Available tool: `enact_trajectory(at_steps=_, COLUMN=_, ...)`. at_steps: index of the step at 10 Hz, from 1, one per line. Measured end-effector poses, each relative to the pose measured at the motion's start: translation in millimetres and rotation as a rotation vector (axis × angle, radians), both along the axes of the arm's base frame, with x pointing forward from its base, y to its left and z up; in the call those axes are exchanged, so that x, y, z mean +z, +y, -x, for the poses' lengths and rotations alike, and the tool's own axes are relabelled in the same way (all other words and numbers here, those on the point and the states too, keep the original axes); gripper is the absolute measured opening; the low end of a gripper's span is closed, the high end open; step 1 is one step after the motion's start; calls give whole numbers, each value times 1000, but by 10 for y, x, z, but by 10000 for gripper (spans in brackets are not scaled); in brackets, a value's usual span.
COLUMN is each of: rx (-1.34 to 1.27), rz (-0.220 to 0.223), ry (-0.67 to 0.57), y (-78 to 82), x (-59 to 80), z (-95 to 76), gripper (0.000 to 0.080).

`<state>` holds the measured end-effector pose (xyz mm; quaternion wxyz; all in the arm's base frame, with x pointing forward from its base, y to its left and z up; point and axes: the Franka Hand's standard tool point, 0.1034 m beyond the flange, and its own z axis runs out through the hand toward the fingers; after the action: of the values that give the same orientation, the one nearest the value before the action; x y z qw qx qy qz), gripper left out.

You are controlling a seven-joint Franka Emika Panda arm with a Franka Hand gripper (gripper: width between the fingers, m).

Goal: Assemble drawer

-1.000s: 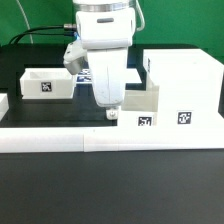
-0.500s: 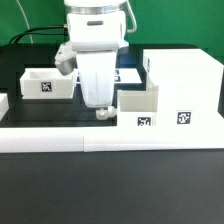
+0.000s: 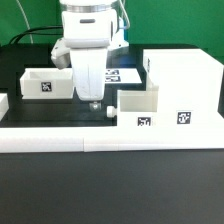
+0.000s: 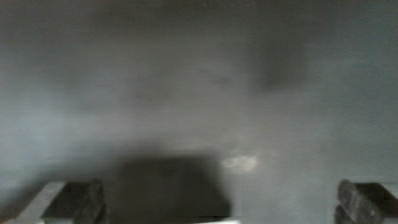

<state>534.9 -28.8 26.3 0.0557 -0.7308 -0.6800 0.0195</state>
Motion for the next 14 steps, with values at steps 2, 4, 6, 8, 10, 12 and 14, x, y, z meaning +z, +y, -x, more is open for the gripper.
enact_trajectory(at_steps=2, rx=2, rz=-3, ry=0, y=65, x=-42, z=10, gripper=649)
enact_trajectory(at_steps=4, rx=-80, rz=8, ry=9, y=115, x=-70, z=19, gripper=649)
enact_trajectory(at_steps=6, rx=-163, rz=19, ry=21, y=154, x=-97, z=21, gripper=649)
enact_trajectory(at_steps=8, rx=-202, rz=25, ry=30, y=171, x=-89, z=18, gripper=649)
enact_trajectory(at_steps=10, rx=-202, rz=25, ry=30, y=163, x=-92, z=19, gripper=649)
enact_trajectory(at_steps=12, rx=-152, rz=20, ry=34, y=142, x=-80, z=8, gripper=649)
enact_trajectory(at_steps=14, rx=-99, rz=16, ry=49, y=120, x=-100, z=-4, gripper=649)
